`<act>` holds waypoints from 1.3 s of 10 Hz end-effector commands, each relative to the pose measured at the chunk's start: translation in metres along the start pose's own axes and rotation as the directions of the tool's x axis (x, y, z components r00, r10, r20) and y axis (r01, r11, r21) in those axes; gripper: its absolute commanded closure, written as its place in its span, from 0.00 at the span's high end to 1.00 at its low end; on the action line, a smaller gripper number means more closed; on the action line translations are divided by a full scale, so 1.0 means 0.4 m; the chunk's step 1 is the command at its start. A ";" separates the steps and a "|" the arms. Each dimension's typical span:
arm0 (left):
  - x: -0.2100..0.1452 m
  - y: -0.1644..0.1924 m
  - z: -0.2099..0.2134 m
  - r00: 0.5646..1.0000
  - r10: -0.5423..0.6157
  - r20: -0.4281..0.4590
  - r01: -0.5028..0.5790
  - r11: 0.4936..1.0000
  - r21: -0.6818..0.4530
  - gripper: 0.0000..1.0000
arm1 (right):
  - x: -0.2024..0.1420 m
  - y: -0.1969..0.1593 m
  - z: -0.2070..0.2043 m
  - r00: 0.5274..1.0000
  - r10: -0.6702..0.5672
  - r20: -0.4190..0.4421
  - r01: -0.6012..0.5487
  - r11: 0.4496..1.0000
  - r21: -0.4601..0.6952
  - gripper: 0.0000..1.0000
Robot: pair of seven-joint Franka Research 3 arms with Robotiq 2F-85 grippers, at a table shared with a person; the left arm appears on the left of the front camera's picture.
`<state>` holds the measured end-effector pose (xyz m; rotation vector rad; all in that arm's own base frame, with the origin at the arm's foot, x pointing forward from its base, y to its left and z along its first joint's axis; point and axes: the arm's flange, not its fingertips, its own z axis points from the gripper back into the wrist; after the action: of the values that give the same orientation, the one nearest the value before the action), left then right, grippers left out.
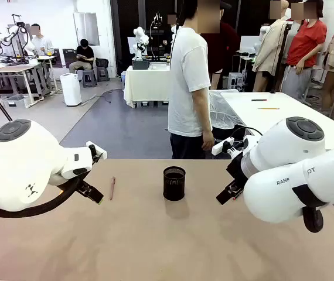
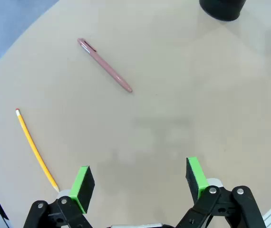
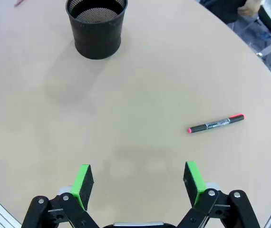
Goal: Place the pens into the pen holder.
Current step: Pick up a writing instrument from the table and place it into the Pen holder.
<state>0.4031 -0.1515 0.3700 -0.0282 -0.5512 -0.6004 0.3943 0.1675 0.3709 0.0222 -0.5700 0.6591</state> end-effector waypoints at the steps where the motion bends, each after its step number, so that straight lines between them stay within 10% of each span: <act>1: 0.000 0.000 0.000 1.000 0.000 0.000 0.000 1.000 0.000 1.00 | 0.000 0.000 0.000 1.000 0.000 0.000 0.000 1.000 0.000 1.00; 13: 0.000 0.000 0.000 1.000 0.000 0.000 0.000 1.000 0.000 1.00 | 0.000 0.000 0.000 1.000 0.000 0.000 0.000 1.000 0.000 1.00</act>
<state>0.4030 -0.1515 0.3700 -0.0281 -0.5512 -0.6005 0.3942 0.1675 0.3709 0.0218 -0.5701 0.6596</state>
